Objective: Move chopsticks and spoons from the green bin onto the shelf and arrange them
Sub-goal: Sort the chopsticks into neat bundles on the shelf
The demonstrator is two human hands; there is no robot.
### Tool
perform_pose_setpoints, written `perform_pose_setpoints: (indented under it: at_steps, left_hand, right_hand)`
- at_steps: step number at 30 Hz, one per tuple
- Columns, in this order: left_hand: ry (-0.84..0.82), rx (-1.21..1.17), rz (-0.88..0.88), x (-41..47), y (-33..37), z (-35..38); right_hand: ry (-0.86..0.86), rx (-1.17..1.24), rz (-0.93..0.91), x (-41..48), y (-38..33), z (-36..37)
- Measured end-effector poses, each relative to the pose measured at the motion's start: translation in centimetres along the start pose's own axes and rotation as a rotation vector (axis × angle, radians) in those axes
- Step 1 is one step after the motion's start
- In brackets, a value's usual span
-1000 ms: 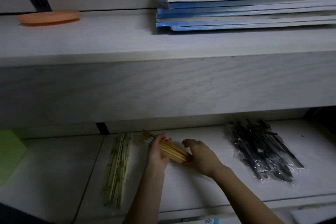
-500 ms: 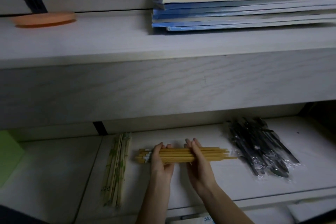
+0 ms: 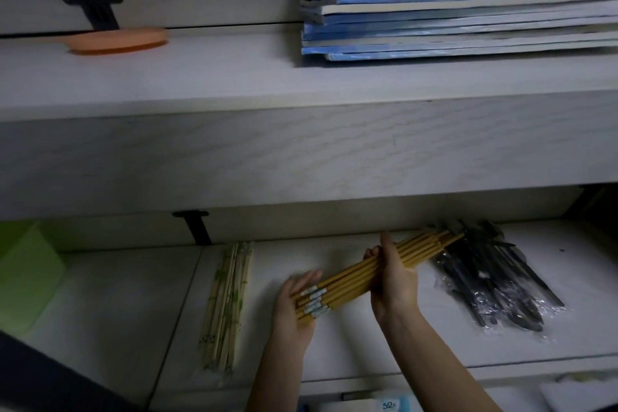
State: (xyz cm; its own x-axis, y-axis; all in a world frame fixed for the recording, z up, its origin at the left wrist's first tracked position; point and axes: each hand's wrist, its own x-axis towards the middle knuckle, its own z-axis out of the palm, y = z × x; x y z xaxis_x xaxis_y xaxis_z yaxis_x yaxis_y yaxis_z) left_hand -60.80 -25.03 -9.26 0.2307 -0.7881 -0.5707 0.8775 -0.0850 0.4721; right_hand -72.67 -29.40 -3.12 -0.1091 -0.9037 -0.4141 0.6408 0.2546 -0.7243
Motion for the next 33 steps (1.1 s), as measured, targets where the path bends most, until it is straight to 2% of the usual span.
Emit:
perform_pose_setpoints:
  at_steps: [5,7,11,13,17,19,20,24,26,28,30,33]
  left_hand:
    - [0.03,0.191,-0.018,-0.5,-0.8,0.3]
    - [0.07,0.376,0.014,-0.5,0.0,0.0]
    - [0.102,0.732,0.373,-0.8,1.5,-1.1]
    - [-0.04,0.852,0.419,-1.0,1.8,-0.8]
    - [-0.449,1.023,0.232,-1.4,2.0,0.0]
    - [-0.534,1.148,0.199,-1.4,1.3,0.8]
    - [-0.532,1.104,0.18,-1.7,0.7,1.5]
    - [-0.304,0.3,0.001,-3.0,-1.5,4.9]
    - [-0.222,0.065,-0.039,-2.4,-2.1,5.2]
    - [-0.176,-0.032,0.019,-2.4,-2.6,5.1]
    - [-0.197,-0.151,0.002,-2.3,-2.9,4.9]
    - [-0.234,-0.181,-0.001,-2.4,-3.2,5.0]
  right_hand:
    - [-0.042,-0.03,-0.042,-0.5,-0.2,0.7]
    - [-0.071,-0.069,-0.073,-0.4,-0.1,0.6]
    - [-0.166,-0.362,-0.234,-0.6,0.8,0.1]
    - [-0.261,-0.529,-0.305,-0.9,1.1,0.1]
    - [-0.486,-0.63,-0.315,-0.9,1.1,0.5]
    - [-0.572,-0.651,-0.294,-0.8,1.1,0.6]
    - [-0.595,-0.665,-0.289,-0.8,1.1,0.6]
    - [-0.611,-0.686,-0.264,-0.8,1.2,0.8]
    - [-0.612,-0.68,-0.241,-0.8,1.3,1.0]
    - [-0.616,-0.694,-0.242,-0.9,1.4,1.1]
    - [-0.621,-0.712,-0.244,-1.0,1.5,1.2]
    - [-0.63,-0.713,-0.23,-1.2,1.4,1.1]
